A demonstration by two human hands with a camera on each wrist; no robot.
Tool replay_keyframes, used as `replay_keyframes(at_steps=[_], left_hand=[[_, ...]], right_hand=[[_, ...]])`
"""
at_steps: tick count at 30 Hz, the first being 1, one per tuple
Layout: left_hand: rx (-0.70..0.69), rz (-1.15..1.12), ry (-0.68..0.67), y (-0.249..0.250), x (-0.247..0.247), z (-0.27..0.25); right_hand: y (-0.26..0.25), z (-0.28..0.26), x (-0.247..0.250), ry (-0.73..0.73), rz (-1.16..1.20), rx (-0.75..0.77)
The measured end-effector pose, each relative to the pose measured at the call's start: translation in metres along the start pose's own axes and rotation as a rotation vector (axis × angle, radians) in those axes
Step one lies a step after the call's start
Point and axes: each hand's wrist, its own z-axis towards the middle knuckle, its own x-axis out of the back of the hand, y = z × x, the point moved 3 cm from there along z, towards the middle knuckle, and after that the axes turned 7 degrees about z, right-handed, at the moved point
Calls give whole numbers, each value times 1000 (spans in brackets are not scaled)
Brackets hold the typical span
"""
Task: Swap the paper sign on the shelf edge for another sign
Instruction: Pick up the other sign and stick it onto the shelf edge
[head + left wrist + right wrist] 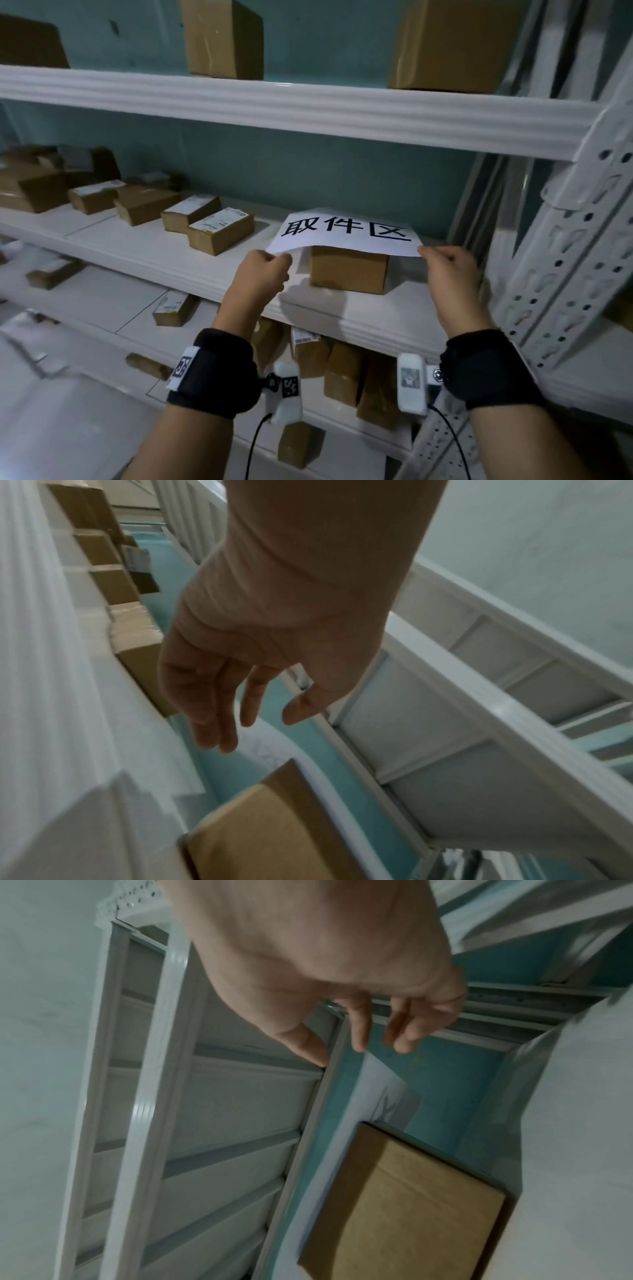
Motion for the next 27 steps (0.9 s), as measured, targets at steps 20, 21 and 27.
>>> replay_keyframes(at_steps=[20,21,27], left_hand=[[91,-674,171,-21,-5,87],[83,-668,190,-21,-2,84],[75,-623,154,-11,12,51]], right_hand=[[30,40,-22,17,320,-249],[27,37,-21,16,323,-233],[14,11,-8,13,297,-233]])
